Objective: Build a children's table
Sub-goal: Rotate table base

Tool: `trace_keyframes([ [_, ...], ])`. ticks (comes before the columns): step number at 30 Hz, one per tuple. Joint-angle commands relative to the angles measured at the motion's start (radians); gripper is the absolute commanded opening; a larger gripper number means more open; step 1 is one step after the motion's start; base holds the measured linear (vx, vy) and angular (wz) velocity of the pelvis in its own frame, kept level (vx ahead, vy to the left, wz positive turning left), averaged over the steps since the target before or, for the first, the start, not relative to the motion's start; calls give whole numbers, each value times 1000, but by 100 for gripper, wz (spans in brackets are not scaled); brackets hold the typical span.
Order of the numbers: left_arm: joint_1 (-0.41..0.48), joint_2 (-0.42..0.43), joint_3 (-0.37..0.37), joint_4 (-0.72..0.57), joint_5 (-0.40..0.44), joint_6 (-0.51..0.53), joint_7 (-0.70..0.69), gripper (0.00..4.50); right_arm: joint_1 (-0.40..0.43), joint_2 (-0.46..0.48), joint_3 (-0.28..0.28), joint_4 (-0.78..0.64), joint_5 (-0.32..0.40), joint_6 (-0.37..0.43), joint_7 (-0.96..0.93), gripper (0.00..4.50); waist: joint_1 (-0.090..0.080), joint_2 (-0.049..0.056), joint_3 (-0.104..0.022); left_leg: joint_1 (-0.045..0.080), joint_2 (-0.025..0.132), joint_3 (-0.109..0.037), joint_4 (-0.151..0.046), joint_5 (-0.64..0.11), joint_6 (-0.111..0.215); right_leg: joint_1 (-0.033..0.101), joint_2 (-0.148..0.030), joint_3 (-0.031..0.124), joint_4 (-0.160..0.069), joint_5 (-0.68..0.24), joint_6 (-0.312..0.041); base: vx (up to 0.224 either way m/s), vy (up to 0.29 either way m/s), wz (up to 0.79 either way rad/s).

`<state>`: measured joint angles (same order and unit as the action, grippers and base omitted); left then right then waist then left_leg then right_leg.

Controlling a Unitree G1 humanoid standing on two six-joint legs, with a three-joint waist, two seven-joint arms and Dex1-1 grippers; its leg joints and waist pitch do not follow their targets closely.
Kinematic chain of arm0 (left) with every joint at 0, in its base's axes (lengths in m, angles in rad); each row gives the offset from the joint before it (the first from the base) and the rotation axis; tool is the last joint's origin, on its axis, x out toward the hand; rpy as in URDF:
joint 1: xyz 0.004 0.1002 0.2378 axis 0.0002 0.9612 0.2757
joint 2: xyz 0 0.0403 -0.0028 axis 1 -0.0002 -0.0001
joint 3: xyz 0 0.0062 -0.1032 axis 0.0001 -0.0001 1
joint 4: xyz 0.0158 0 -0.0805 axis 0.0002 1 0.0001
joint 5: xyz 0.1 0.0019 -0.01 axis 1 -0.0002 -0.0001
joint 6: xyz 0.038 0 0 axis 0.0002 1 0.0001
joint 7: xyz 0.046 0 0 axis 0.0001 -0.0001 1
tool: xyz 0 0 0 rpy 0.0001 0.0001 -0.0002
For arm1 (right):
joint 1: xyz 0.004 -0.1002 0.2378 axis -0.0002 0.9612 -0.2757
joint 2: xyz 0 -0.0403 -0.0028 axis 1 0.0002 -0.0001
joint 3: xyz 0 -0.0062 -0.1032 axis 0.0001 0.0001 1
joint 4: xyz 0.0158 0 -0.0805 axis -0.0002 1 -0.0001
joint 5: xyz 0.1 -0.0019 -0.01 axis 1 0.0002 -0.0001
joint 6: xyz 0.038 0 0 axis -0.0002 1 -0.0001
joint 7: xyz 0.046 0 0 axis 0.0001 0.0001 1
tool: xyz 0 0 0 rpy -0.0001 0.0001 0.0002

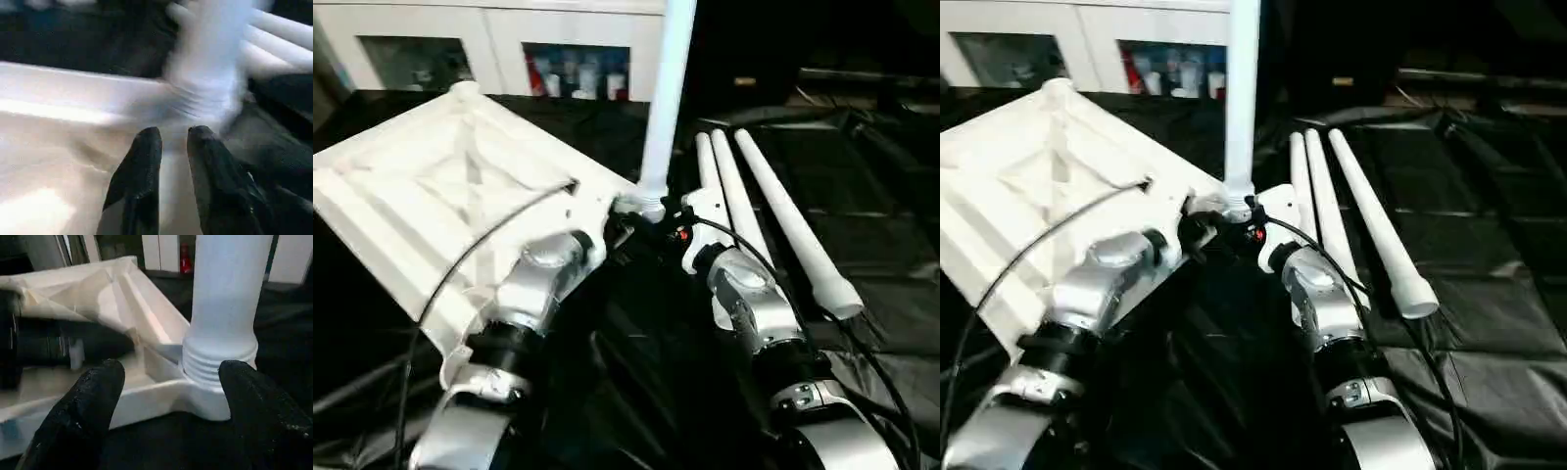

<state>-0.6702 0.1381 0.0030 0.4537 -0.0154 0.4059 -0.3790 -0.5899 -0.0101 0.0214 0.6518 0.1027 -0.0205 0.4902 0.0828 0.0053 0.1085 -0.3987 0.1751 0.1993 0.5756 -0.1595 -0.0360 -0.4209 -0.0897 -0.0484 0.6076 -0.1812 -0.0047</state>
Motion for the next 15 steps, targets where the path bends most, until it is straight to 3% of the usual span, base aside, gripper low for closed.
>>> trace_keyframes([
  [1, 14, 100, 71, -19, 38, 2, 79, 142, 8, -1, 28, -46, -21, 38, -9, 350, 4, 6, -89, 20, 48, -29, -59, -155, 85, 62, -55, 35, -52, 10, -275, 0, 0, 0],
  [3, 19, 124, 83, -26, 50, 3, 94, 155, 10, -3, 33, -51, -26, 45, -10, 350, 0, 6, -90, 19, 48, -30, -59, -138, 86, 61, -53, 34, -49, 13, -265, 0, 0, 0],
  [5, 36, 179, 114, -54, 74, 17, 120, 181, 9, -4, 41, -50, -33, 62, -11, 350, 2, 15, -89, 27, 51, -28, -57, -139, 79, 54, -52, 35, -50, 0, -271, 0, 0, 0],
  [6, 69, 244, 139, -111, 105, 51, 132, 186, 7, -6, 55, -46, -51, 80, -19, 350, 3, -2, -88, 27, 53, -26, -59, -136, 80, 55, -52, 35, -50, -1, -271, 0, 0, 0],
  [7, 75, 256, 144, -121, 112, 57, 134, 186, 7, -7, 58, -46, -54, 83, -20, 350, 9, 4, -88, 25, 55, -29, -60, -125, 76, 55, -55, 35, -44, -12, -270, 0, 0, 0],
  [8, 92, 297, 160, -141, 131, 71, 147, 186, 5, -7, 65, -46, -64, 94, -25, 350, 7, 11, -86, 31, 54, -26, -61, -140, 69, 46, -50, 34, -48, -34, -265, 0, 0, 0],
  [10, 109, 333, 175, -160, 149, 86, 156, 186, 3, -6, 70, -48, -71, 106, -32, 350, 9, 7, -83, 31, 54, -27, -64, -159, 52, 47, -51, 36, -50, -60, -257, 0, 0, 0],
  [12, 152, 415, 190, -187, 188, 104, 176, 186, -3, -6, 77, -59, -81, 135, -60, 350, 11, 12, -80, 35, 55, -27, -68, -196, 33, 40, -51, 37, -53, -90, -250, 0, 0, 0],
  [15, 236, 514, 222, -236, 233, 139, 173, 186, -10, -5, 70, -87, -88, 176, -95, 350, 7, 9, -78, 32, 54, -31, -77, -241, 0, 40, -50, 39, -55, -148, -213, 0, 0, 0],
])
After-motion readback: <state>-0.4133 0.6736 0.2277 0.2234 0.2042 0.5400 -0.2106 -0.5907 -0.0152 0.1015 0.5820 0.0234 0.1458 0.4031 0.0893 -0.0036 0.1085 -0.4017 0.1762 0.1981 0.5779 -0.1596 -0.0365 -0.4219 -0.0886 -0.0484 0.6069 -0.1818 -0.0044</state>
